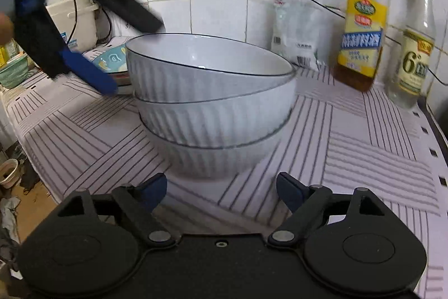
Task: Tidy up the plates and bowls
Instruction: 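Close the left gripper on the rim of the three stacked bowls, then carry the bowl stack with the left gripper and lower it onto the plates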
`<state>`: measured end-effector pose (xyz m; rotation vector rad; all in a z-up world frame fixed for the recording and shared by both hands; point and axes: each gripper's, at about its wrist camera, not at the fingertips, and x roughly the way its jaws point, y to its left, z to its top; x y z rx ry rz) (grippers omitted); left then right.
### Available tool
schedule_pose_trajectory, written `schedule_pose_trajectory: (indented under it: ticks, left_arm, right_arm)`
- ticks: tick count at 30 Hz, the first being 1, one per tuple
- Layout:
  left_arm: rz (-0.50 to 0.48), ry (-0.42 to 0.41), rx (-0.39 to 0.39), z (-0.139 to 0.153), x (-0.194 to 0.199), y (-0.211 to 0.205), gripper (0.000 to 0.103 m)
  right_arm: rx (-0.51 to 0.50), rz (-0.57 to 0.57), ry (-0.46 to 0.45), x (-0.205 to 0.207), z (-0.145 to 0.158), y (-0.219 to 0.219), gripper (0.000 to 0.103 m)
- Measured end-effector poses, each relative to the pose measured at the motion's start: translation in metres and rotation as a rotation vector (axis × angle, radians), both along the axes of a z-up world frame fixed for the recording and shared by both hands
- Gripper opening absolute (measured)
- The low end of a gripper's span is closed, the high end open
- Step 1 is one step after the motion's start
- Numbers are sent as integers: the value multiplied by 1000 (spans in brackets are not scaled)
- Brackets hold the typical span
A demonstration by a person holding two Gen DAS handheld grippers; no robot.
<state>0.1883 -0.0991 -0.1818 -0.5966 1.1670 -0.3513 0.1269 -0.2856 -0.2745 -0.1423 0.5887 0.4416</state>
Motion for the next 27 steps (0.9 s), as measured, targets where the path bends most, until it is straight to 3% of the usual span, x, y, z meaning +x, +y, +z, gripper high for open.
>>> schedule_pose_trajectory:
  ticks: [5,13,27]
  left_arm:
    - [-28,23,-35,-20,11,-5,67]
    - [-7,2,-8,-28,16,-10,47]
    - [-55,-71,73,-29,9,-20,46]
  right_arm:
    - [32,38,-37,11,-2,4,90]
    - [51,42,-25,22,-4,10,94]
    - [47,49,-52,17,-7,10,93]
